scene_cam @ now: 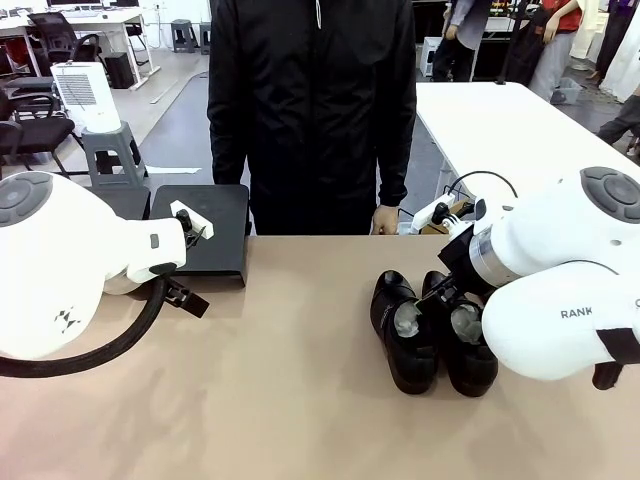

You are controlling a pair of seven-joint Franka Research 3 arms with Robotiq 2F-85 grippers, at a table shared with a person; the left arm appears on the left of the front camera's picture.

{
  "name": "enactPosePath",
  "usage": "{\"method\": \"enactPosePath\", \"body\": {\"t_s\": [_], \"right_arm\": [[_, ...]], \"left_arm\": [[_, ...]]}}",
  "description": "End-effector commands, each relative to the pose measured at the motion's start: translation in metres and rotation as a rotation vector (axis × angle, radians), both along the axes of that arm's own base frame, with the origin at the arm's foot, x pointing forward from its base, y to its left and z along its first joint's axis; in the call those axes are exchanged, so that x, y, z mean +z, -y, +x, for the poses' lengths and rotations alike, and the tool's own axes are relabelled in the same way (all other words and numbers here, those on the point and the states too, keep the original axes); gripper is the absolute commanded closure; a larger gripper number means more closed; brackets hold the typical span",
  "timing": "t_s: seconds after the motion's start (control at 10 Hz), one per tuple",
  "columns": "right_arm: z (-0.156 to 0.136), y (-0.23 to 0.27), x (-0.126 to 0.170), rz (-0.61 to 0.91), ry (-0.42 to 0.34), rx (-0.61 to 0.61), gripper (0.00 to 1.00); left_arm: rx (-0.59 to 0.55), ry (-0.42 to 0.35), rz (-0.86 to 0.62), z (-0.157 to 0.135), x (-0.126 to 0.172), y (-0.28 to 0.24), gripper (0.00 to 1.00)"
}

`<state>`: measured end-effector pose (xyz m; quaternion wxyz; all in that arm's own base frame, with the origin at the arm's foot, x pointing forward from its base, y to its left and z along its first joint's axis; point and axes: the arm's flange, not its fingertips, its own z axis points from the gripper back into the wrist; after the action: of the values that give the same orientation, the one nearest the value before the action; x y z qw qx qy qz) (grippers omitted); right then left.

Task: Organize the shoes by placing them on the stand.
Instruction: Pick up one Shoe and place it in the middle of the table.

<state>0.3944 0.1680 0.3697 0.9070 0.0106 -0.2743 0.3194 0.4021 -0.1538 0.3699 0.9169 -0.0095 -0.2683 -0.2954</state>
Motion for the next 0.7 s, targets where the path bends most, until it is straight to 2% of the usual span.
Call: {"method": "enactPosePath", "body": {"t_s": [0.0,0.1,0.2,0.3,0.4,0.5,0.6], "right_arm": [[0.000,0.000,0.001,0.001,0.001,-0.001,0.00],[0.000,0.000,0.000,0.000,0.000,0.000,0.00],[-0.009,0.008,0.022,0.035,0.011,0.001,0.00],[-0.018,0.017,0.044,0.047,0.028,-0.004,0.00],[-0.029,0.028,0.070,0.075,0.038,0.000,0.00],[-0.041,0.042,0.096,0.139,-0.001,0.045,0.00],[-0.049,0.061,0.116,0.153,0.009,0.013,0.00]], "left_arm": [[0.003,0.000,-0.002,0.000,0.000,-0.001,0.00],[0.000,0.000,0.000,0.000,0.000,0.000,0.00],[-0.011,0.069,0.018,-0.016,0.020,-0.011,0.00],[0.004,0.087,0.015,-0.025,0.039,-0.023,0.00],[0.015,0.076,-0.009,-0.030,0.055,-0.041,0.00],[0.031,0.085,-0.041,-0.030,0.071,-0.059,0.00],[0.033,0.066,-0.081,-0.029,0.084,-0.080,0.00]]}}
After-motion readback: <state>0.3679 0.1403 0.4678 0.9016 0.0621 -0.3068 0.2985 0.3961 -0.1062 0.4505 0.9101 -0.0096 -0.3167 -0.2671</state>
